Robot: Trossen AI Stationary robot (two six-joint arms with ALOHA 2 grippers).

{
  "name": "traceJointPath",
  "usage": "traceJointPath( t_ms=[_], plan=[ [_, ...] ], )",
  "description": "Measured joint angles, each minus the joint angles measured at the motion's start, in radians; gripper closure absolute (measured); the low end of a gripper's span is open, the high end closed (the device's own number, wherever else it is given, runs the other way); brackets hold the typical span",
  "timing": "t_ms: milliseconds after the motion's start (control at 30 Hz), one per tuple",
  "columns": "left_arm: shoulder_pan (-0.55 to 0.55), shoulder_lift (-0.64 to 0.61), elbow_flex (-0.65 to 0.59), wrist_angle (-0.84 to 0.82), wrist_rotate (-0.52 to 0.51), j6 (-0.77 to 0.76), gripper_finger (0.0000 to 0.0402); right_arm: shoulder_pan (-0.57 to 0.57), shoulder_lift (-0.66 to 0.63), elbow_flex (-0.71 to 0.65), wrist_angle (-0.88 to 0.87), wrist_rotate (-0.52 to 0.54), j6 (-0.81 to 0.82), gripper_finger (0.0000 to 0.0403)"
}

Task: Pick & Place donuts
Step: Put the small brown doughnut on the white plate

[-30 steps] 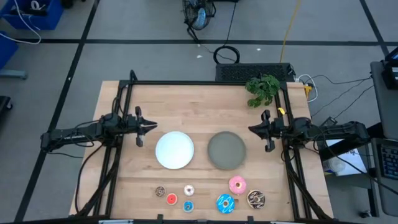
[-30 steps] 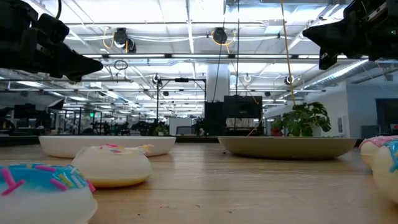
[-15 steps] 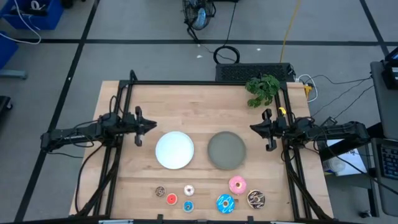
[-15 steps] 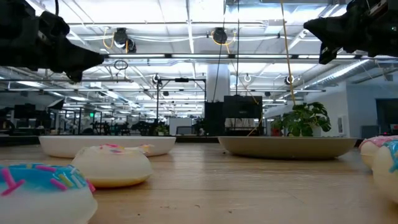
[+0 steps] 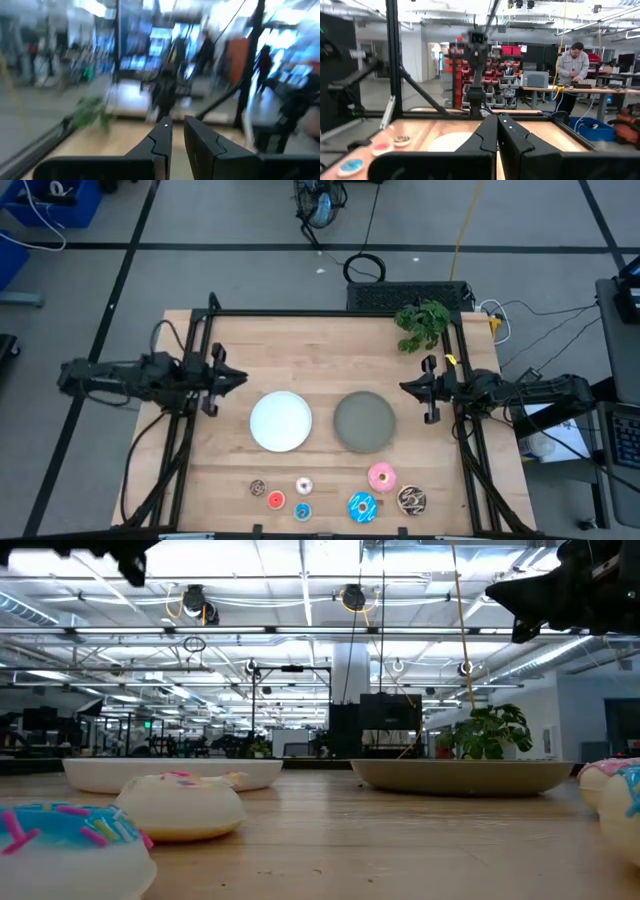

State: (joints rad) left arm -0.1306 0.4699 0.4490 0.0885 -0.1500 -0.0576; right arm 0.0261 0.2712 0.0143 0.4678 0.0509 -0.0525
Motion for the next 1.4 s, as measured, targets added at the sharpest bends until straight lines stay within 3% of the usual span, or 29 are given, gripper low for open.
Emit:
traceJointPath(
  t_ms=[133, 233, 433, 600, 700, 833, 967, 1200, 1400],
  plan=[
    [-0.149, 0.206, 0.251, -0.335, -0.257, -0.046, 0.0351, 0.000, 0.012, 0.000, -0.064, 0.000, -0.049, 0.0403],
    [-0.222, 0.353, 0.432, -0.627, -0.398, -0.195, 0.0351, 0.000, 0.018, 0.000, -0.109, 0.000, -0.065, 0.0403],
    [-0.314, 0.566, 0.689, -1.104, -0.384, -0.585, 0.0351, 0.000, 0.019, 0.000, -0.121, 0.000, -0.065, 0.0403],
    [-0.370, 0.697, 0.739, -1.270, -0.216, -0.784, 0.0351, 0.000, 0.018, 0.000, -0.090, -0.001, -0.055, 0.0403],
    [-0.417, 0.771, 0.720, -1.298, -0.147, -0.871, 0.0351, 0.000, 0.018, 0.000, -0.061, -0.001, -0.005, 0.0403],
    [-0.472, 0.862, 0.699, -1.302, -0.134, -0.945, 0.0350, 0.000, 0.018, 0.000, -0.038, -0.001, 0.019, 0.0403],
    [-0.475, 0.928, 0.699, -1.262, -0.050, -0.935, 0.0336, 0.000, 0.018, 0.000, -0.027, -0.001, -0.006, 0.0403],
    [-0.488, 1.027, 0.699, -1.066, 0.057, -0.899, 0.0243, 0.000, 0.018, 0.000, -0.025, -0.001, -0.091, 0.0403],
    [-0.488, 1.131, 0.698, -1.026, 0.120, -0.823, 0.0177, 0.000, 0.018, 0.001, 0.013, 0.000, -0.151, 0.0403]
  ],
)
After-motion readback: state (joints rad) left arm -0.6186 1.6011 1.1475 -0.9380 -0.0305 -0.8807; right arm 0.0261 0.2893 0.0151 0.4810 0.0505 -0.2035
